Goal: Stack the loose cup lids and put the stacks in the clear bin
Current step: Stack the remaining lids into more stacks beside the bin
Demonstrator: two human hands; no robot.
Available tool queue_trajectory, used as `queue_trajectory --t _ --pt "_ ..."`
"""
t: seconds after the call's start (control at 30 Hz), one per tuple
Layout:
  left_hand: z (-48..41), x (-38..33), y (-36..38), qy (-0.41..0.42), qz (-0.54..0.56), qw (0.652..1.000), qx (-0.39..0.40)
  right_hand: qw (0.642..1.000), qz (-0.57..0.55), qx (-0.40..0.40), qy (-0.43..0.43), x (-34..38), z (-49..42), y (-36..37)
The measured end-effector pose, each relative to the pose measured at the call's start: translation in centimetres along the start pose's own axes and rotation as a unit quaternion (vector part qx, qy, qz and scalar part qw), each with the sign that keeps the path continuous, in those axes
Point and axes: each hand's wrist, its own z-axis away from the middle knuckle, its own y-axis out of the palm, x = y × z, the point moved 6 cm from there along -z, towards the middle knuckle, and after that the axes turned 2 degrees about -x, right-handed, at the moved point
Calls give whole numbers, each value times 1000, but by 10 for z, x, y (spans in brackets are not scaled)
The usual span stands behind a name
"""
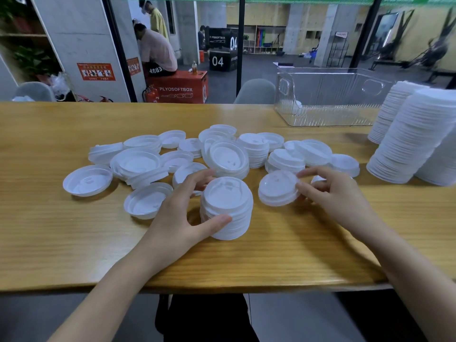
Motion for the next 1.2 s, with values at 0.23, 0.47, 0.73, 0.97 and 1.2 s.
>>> queue_trajectory --t 0.23,0.47,0.73,0.97,1.2 --pt "0 0 1 3 -4 1000 3 980 169 36 -95 3 7 15" --pt "1 0 1 7 0 1000 8 964 218 94 -122 5 8 31" --pt "3 0 1 2 9 1000 9 983 23 18 -179 43 10 20" --pt "4 -1 -2 -4 12 1000 -1 960 58 106 -254 70 17 55" --pt "4 -2 -2 13 5 1000 2 950 109 105 -273 70 17 61"
